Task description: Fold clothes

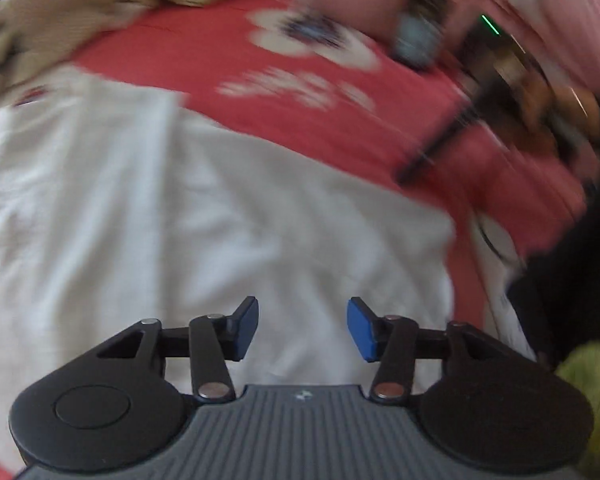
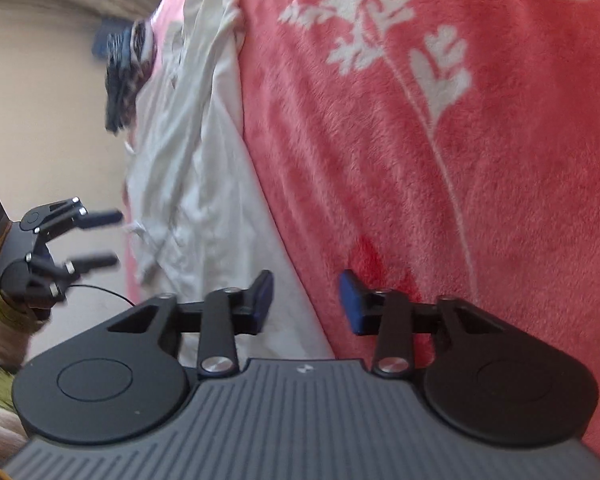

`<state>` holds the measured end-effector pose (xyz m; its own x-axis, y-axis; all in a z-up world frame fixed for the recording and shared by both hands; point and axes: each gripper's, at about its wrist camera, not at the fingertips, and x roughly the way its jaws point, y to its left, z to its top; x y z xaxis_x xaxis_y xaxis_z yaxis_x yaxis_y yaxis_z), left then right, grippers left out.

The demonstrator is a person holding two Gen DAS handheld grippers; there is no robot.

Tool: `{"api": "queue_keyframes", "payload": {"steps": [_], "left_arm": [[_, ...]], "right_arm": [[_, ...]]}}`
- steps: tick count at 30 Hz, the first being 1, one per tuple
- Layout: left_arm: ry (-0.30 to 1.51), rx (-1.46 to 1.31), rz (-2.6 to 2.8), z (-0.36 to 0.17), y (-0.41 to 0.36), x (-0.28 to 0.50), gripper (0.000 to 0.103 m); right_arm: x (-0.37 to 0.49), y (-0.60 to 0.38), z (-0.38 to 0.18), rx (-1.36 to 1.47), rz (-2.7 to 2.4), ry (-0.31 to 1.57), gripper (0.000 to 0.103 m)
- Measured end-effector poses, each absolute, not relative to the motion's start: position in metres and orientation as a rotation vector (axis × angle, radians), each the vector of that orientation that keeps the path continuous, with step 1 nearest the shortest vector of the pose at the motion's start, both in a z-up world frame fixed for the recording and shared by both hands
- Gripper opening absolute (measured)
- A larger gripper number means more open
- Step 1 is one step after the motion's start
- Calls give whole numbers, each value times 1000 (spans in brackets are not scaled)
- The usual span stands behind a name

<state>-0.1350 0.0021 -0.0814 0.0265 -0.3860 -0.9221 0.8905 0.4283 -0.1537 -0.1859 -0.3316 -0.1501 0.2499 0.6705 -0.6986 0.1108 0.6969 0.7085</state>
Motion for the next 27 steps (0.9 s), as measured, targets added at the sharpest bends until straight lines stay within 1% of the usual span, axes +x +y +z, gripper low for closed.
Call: {"api": "queue_keyframes", "payload": {"steps": [1,4,8,10,15,21,27], "left_arm": [[1155,597,-1105,-90,-2,-149,50],[1141,709,-1154,-110,-9,-178,50],[1208,728,-1122,-128,0,-181,50],[1254,747,-1083,-140,7,-182,46],[1245,763,-1084,-142,22,-186,46],[1257,756,-1094,-143,33,-182,47],[1253,763,-1090,-141,43,-182,47]], "right_arm": [[-185,-327,-147,698,434,1274,25],[-175,-320,-140,667,468,1220,23],[-157,-309,-137,631,505,1188,23],[-152,-307,-139,637,495,1189,25],[-147,-310,-147,673,461,1209,25],[-168,-317,-173,824,456,1323,25],[-191,-315,-200,1007,488,1389,24]]}}
